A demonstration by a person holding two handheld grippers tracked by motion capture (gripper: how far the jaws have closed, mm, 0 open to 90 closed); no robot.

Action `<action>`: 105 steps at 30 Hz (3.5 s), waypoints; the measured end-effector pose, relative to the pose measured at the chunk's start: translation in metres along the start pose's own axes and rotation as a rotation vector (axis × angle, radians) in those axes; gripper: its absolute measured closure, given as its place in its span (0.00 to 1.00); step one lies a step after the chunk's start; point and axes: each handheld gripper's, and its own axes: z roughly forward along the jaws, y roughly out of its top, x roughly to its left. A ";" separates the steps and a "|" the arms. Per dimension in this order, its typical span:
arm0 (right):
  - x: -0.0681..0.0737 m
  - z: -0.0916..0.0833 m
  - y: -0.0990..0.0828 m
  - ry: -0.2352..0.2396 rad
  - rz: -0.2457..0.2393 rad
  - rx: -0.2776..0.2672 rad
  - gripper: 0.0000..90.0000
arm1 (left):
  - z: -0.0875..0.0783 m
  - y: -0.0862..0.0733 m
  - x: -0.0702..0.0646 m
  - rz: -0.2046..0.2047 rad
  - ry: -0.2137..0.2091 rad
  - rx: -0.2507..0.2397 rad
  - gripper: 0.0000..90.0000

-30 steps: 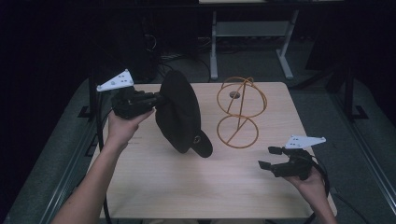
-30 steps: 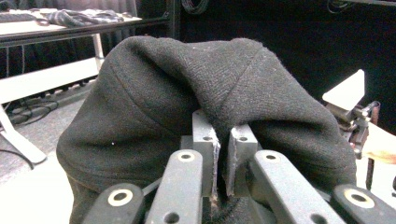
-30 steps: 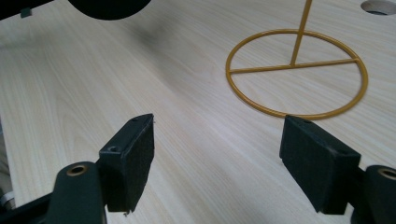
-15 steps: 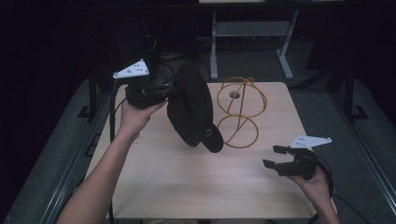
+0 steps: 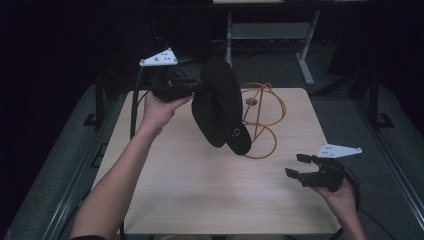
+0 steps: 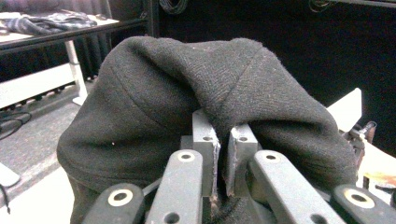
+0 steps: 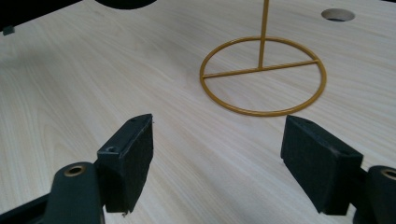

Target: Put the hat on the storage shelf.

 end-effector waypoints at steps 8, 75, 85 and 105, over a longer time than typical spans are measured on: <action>-0.009 -0.014 -0.003 -0.030 0.030 -0.048 0.28 | 0.026 0.020 0.006 0.008 -0.027 0.014 0.94; -0.012 -0.010 -0.019 -0.049 0.052 -0.030 0.24 | 0.156 0.032 -0.006 -0.022 -0.058 0.252 0.51; -0.010 -0.007 -0.023 -0.065 0.060 -0.016 0.23 | 0.139 0.028 -0.011 -0.013 -0.077 0.249 0.47; -0.003 -0.001 -0.021 -0.076 0.030 0.008 0.23 | 0.098 0.010 -0.009 -0.042 -0.036 0.216 0.41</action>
